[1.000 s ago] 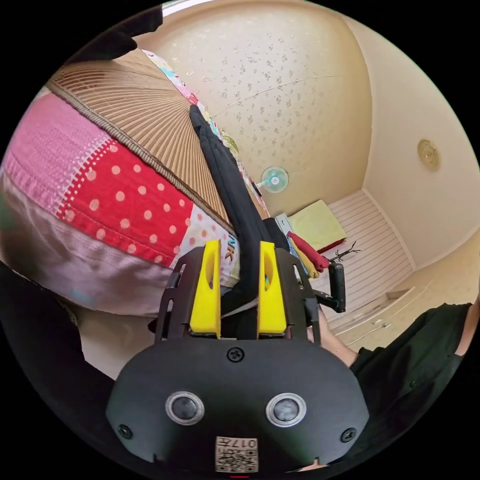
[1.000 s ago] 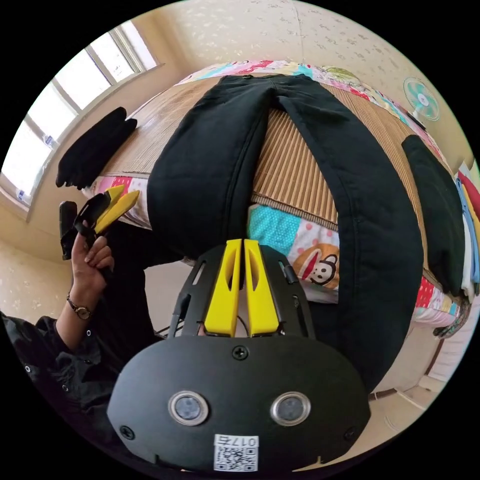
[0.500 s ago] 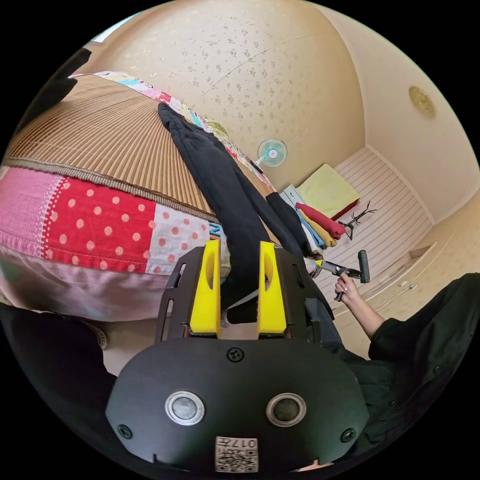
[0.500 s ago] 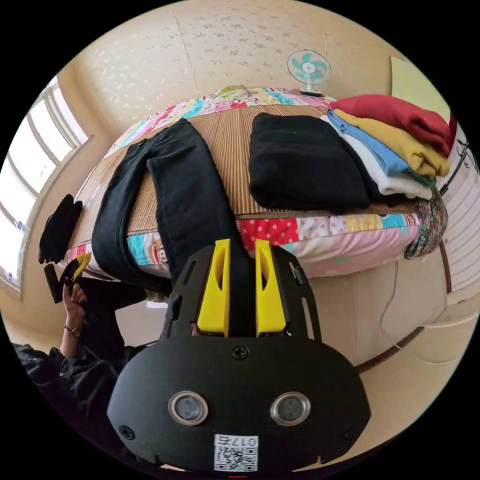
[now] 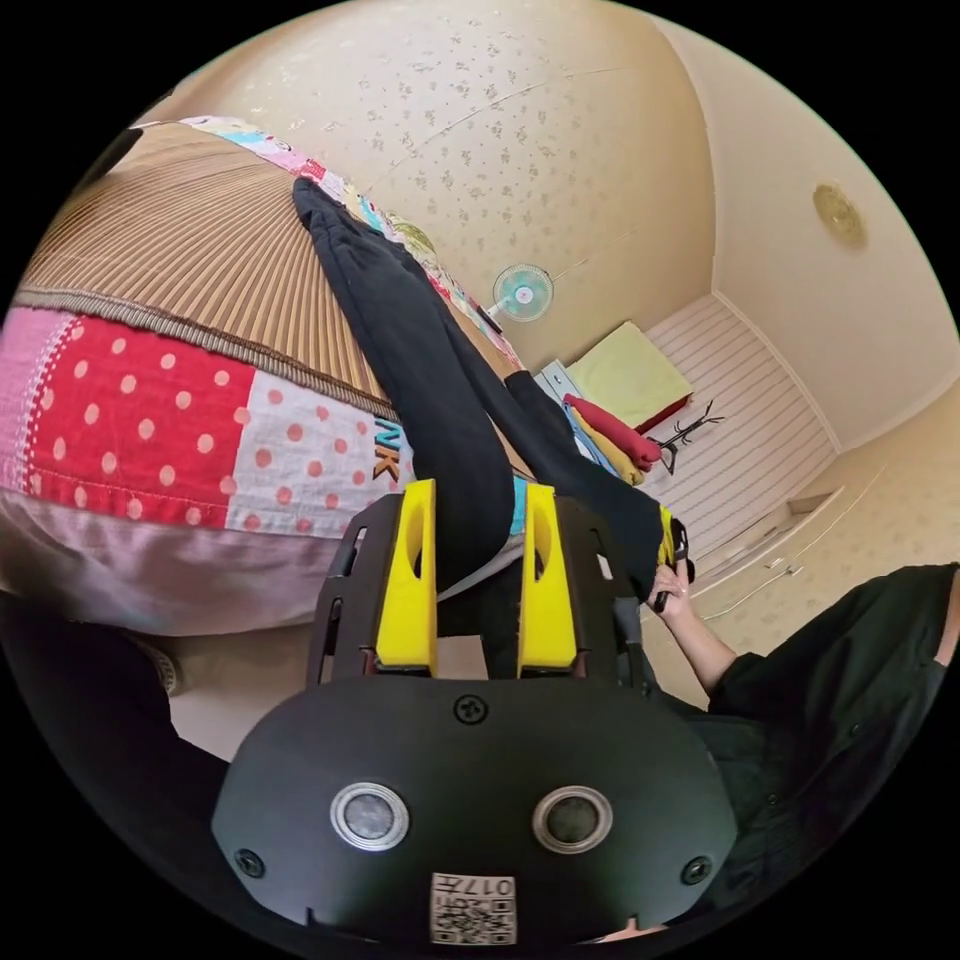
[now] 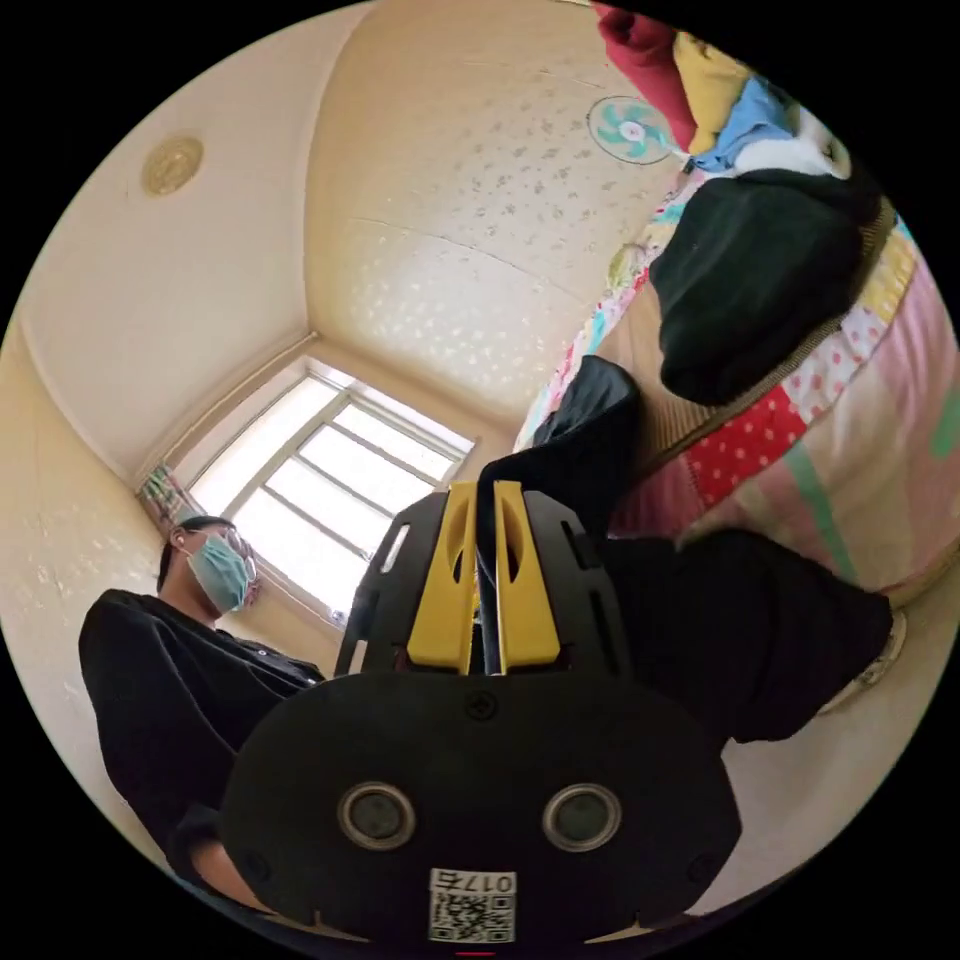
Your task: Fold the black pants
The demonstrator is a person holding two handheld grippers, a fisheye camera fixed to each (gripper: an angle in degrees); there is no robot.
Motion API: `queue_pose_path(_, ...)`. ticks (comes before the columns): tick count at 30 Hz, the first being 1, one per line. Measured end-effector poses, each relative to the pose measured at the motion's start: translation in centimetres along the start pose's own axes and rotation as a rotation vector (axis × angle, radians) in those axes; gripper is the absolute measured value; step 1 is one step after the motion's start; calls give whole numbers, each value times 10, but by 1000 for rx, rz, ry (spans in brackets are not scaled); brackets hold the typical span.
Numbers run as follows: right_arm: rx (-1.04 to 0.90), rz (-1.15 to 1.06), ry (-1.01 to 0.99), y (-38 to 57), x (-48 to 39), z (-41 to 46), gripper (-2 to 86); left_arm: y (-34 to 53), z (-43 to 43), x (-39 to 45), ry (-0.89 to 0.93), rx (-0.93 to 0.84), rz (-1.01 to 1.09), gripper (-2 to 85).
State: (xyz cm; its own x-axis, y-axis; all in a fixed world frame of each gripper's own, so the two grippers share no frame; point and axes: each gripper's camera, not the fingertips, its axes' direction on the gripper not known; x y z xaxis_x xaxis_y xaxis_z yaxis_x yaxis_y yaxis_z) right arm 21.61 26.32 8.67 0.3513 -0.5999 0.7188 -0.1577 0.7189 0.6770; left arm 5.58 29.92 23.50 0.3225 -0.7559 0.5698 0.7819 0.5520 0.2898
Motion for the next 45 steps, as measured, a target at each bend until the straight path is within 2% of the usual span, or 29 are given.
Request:
queue_pose_path(2, -148, -93, -34, -15, -26, 42, 32, -1, -1, 2, 23, -1, 5, 152)
queue_pose_path(4, -389, -198, -54, -17, -52, 111, 30, -1, -4, 6, 12, 6, 10, 167)
queue_pose_path(6, -565, -242, -60, -4, -60, 164, 30, 3, -16, 17, -18, 73, 47, 161)
queue_pose_path(10, -829, -198, -36, 49, -40, 259, 30, 6, -32, 29, -11, 153, 104, 121)
queue_pose_path(12, -889, -179, -29, 73, -31, 283, 30, -4, -20, 15, 102, 60, 67, 129)
queue_pose_path(15, -945, -153, -15, 106, -23, 308, 30, -12, 5, -4, 190, -57, -25, 179)
queue_pose_path(17, -957, -141, -7, 120, -19, 316, 29, -15, 16, -5, 219, -90, -22, 176)
queue_pose_path(21, -984, -118, 16, 136, -10, 324, 24, -27, 49, 4, 246, -242, 33, 112)
queue_pose_path(24, -1069, -118, -3, 133, -4, 324, 18, -26, 53, 11, 170, -270, 65, 50)
queue_pose_path(26, -1124, -143, -20, 123, -1, 319, 16, -26, 52, 9, 140, -277, 55, 46)
queue_pose_path(29, -1079, -169, -15, 72, 14, 307, 22, -28, 50, -3, 173, -286, 9, 42)
queue_pose_path(32, -912, -117, 100, -9, 55, 307, 40, -33, 47, -6, 195, -285, 8, 40)
queue_pose_path(35, -635, -48, 275, -93, 117, 315, 60, -38, 49, -1, 209, -309, 41, 40)
queue_pose_path(37, -438, 113, 370, -146, 190, 325, 73, -41, 51, 1, 214, -330, 67, 40)
queue_pose_path(40, -321, 315, 459, -185, 269, 349, 92, -44, 51, 0, 225, -345, 81, 39)
queue_pose_path(45, -215, 389, 612, -221, 322, 401, 106, -48, 51, -11, 268, -358, 54, 39)
